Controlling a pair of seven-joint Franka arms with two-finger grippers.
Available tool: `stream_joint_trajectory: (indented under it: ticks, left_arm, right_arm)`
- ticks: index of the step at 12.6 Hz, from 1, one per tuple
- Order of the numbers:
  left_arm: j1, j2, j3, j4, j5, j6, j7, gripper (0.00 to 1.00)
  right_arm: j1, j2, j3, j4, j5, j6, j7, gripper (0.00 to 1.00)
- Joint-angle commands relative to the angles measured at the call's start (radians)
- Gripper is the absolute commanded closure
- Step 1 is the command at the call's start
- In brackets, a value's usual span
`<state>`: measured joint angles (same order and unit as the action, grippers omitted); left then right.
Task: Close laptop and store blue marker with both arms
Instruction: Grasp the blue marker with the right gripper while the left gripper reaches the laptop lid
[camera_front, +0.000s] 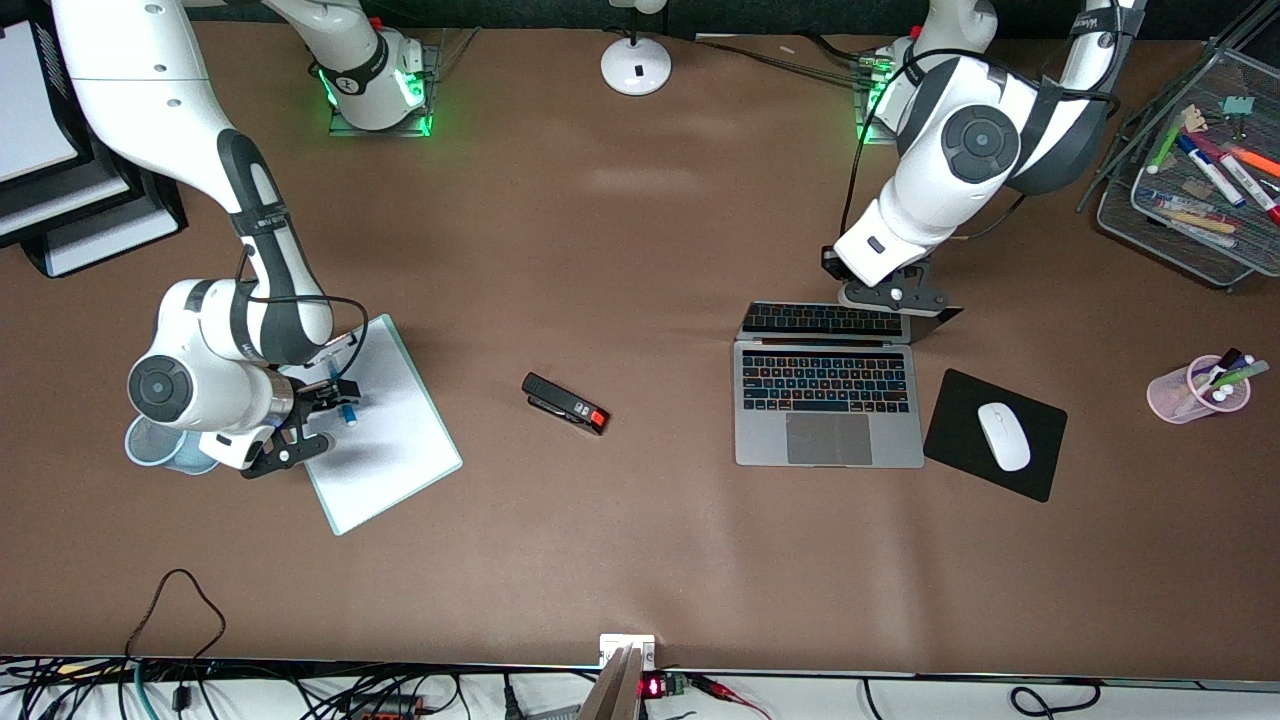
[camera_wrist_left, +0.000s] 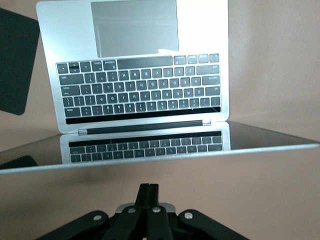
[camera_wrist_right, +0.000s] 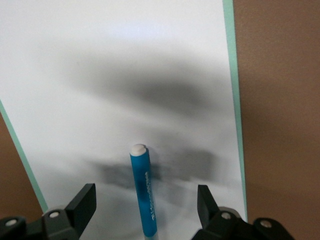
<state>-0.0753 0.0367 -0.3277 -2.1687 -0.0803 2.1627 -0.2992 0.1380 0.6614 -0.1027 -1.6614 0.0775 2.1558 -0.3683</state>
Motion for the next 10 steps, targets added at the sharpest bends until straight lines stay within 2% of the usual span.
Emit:
stream_joint_trajectory:
  ticks: [1, 3, 8, 10]
  left_arm:
    - [0.014, -0.006, -0.005, -0.013, -0.004, 0.029, -0.001, 1.00]
    - [0.014, -0.006, -0.004, -0.008, 0.033, 0.043, -0.003, 1.00]
    - [0.042, 0.023, -0.004, -0.002, 0.037, 0.115, -0.001, 1.00]
    - [0.042, 0.041, -0.004, 0.000, 0.039, 0.164, 0.011, 1.00]
  right_arm:
    - [0.003, 0.015, 0.006, 0.008, 0.018, 0.021, -0.018, 0.13]
    - [0.043, 0.030, 0.006, 0.025, 0.013, 0.021, 0.000, 0.22]
    - [0.054, 0.049, 0.003, 0.038, 0.007, 0.019, 0.022, 0.31]
    - [0.051, 0.046, -0.006, 0.046, 0.002, 0.018, 0.012, 0.30]
